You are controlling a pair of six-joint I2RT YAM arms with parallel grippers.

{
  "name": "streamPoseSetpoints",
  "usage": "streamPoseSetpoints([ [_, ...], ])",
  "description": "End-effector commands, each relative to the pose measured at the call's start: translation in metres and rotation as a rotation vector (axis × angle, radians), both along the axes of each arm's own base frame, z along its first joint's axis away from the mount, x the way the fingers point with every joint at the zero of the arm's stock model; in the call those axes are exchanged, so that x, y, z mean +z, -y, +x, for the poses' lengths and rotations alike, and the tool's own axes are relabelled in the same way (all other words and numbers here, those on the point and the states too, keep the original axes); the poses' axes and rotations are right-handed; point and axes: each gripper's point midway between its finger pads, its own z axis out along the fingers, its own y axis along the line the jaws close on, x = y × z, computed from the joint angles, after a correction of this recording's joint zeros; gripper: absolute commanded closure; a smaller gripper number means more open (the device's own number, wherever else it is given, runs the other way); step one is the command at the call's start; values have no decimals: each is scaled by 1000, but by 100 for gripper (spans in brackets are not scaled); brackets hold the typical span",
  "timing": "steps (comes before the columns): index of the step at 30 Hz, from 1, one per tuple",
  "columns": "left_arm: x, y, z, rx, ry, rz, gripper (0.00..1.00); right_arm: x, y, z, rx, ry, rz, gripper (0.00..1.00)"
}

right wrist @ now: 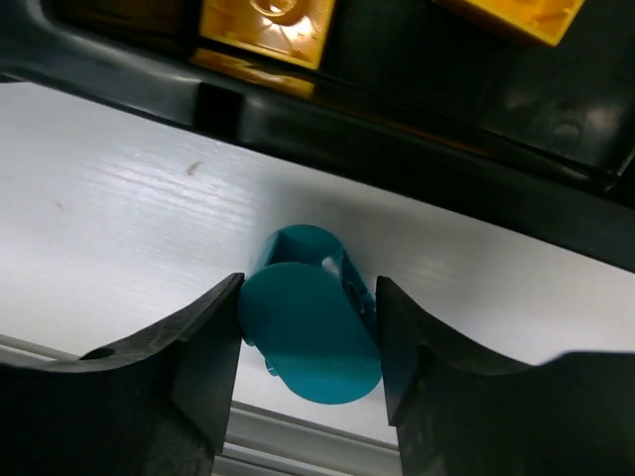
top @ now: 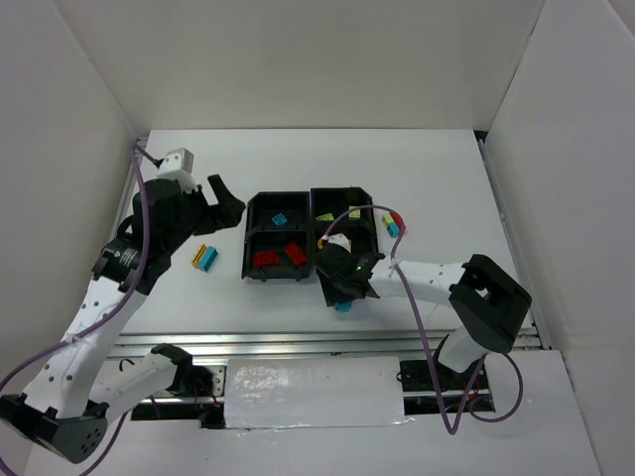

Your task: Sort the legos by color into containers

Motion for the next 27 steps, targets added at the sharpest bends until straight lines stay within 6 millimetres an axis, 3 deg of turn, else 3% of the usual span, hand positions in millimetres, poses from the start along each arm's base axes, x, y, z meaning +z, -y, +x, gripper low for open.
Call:
streamPoseSetpoints([
  [1,-1,-13,-22,-12,-2,55,0,15,-26,7,43,51,63,54],
  [2,1,-17,-28,-10,10,65,0,17,-29,5,42,53,69,56],
  [4,-1,-24,-34,7,2,94,0,22,-34,-5,62,56,67,74],
  [5,-1,-28,-37,15,7,107,0,29,-40,-7,55,62,82,99],
  [7,-4,-37,-39,47,1,135,0,39,-48,-19,82,71,82,100],
  [12,-23,-59,-39,175,-43,173,0,107,-85,-24,124,116,252,100],
  [13,-32,-62,-39,202,-65,168,0,129,-92,-16,127,149,294,100],
  [15,-40,-67,-38,236,-89,177,0,147,-99,-5,130,173,319,100],
  [16,-45,-71,-38,254,-106,183,0,172,-107,10,124,213,352,100],
  [17,-46,-72,-38,259,-109,187,0,180,-109,22,109,239,340,100],
  [18,-47,-74,-38,266,-112,190,1,168,-111,33,95,230,288,100],
  [19,-50,-77,-38,276,-116,197,1,191,-116,57,71,276,309,100],
  [20,-52,-79,-39,286,-119,201,1,173,-120,69,58,248,252,100],
  [21,-55,-81,-40,293,-126,206,0,193,-130,88,36,283,281,100],
  [22,-57,-83,-40,301,-130,210,0,193,-131,101,9,291,271,100],
  [23,-59,-84,-40,305,-132,209,0,173,-127,120,-38,278,202,100],
  [24,-60,-85,-40,306,-131,209,0,173,-127,132,-73,292,189,100],
  [25,-64,-85,-40,302,-141,216,0,192,-135,146,-105,331,222,100],
  [26,-65,-86,-40,307,-144,223,1,176,-135,158,-128,321,179,100],
  [27,-67,-87,-40,313,-153,231,0,174,-133,168,-158,335,160,100],
])
